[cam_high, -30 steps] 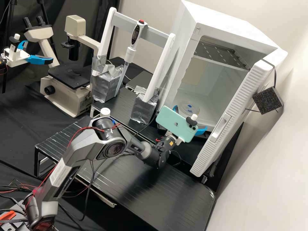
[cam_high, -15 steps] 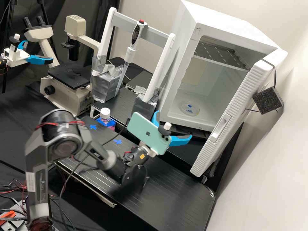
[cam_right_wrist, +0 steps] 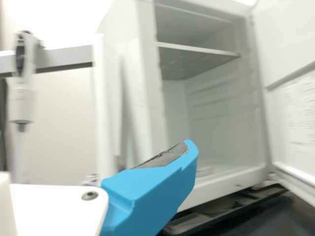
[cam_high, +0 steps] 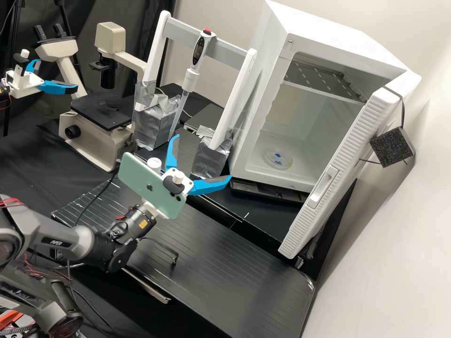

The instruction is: Move the petri dish to the incubator

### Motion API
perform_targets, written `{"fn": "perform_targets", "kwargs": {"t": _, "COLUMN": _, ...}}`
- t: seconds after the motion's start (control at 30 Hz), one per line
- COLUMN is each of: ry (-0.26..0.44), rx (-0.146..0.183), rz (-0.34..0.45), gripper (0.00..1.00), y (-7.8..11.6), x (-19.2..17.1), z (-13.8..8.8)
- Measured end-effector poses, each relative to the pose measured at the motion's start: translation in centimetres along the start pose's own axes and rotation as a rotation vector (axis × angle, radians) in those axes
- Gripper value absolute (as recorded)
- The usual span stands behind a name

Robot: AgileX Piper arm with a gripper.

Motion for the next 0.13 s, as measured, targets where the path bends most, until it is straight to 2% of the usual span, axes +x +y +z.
{"fn": "perform_targets", "kwargs": {"t": 0.13, "ry": 0.030, "rx": -0.005, "rz": -0.023, "gripper": 1.00, "y": -1.00, "x": -0.99, "z": -0.87}}
